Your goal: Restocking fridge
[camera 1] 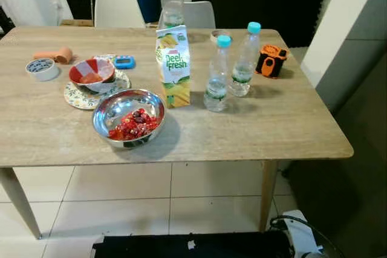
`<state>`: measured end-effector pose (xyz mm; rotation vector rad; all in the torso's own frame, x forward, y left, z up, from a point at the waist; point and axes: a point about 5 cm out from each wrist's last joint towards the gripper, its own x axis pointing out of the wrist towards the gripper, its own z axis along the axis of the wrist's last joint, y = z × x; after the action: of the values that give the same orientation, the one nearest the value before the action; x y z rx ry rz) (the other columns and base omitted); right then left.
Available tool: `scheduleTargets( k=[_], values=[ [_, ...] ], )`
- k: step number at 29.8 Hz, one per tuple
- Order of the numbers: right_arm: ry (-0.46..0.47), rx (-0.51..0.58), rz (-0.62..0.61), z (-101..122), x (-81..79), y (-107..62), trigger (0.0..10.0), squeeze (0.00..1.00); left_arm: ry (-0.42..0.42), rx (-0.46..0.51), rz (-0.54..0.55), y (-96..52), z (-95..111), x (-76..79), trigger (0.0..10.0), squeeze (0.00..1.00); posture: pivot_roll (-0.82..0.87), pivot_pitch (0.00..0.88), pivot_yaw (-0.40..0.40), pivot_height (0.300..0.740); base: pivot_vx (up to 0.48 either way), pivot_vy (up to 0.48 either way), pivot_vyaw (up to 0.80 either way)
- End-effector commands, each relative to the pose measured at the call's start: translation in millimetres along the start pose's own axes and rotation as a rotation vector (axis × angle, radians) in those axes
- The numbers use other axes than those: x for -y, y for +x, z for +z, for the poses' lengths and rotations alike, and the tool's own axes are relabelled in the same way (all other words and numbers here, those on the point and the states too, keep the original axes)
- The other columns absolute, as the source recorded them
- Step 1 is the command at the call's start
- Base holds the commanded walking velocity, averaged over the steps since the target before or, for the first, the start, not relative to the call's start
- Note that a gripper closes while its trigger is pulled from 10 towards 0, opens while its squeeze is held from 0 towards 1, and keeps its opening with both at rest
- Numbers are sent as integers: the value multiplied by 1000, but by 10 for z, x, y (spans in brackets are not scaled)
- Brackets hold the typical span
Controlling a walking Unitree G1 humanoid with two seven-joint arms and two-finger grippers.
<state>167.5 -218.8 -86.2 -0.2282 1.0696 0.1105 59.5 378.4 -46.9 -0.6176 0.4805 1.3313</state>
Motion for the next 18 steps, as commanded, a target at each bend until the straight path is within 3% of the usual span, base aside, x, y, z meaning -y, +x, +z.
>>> scheduleTargets(
  k=[1, 4, 5, 9, 11, 12, 14, 15, 16, 17, 18],
  values=[
    [-22, -18, 11, -21, -9, 0, 10000, 0, -97, 164, -28, 70, 466, 110, 10000, 0, 129, 44, -71, 740, 0, 0, 0],
    [-46, -17, 22, 6, -22, 5, 10000, 0, -191, 420, -139, 48, 1192, 405, 10000, 0, 140, 45, -82, 740, 0, 0, 0],
    [-50, -17, 24, 10, -22, 5, 10000, 0, -202, 465, -163, 26, 1319, 462, 10000, 0, 140, 45, -82, 740, 0, 0, 0],
    [-61, -16, 27, 27, -23, 8, 10000, 0, -156, 713, -341, -204, 1963, 883, 10000, 0, 146, 46, -89, 740, 0, 0, 0],
    [-64, -15, 27, 35, -25, 9, 10000, 0, -125, 869, -470, -446, 2322, 1158, 10000, 0, 147, 47, -86, 740, 0, 0, 0],
    [-64, -15, 27, 35, -25, 9, 10000, 0, -125, 869, -470, -446, 2322, 1158, 10000, 0, 147, 47, -86, 740, 0, 0, 0],
    [-63, -14, 28, 40, -28, 10, 10000, 0, -97, 990, -571, -681, 2562, 1367, 10000, 0, 145, 48, -83, 740, 0, 0, 0],
    [-63, -14, 28, 40, -28, 10, 10000, 0, -97, 990, -571, -681, 2562, 1367, 10000, 0, 145, 48, -83, 740, 0, 0, 0],
    [-53, -14, 28, 31, -45, 11, 10000, 0, -43, 1089, -708, -944, 2703, 1616, 10000, 0, 139, 44, -74, 740, 0, 0, 0],
    [-53, -14, 28, 31, -45, 11, 10000, 0, -43, 1089, -708, -944, 2703, 1616, 10000, 0, 139, 44, -74, 740, 0, 0, 0],
    [-48, -15, 28, 24, -54, 12, 10000, 0, -8, 1122, -786, -1064, 2735, 1737, 10000, 0, 131, 41, -66, 740, 0, 0, 0]
  ],
)
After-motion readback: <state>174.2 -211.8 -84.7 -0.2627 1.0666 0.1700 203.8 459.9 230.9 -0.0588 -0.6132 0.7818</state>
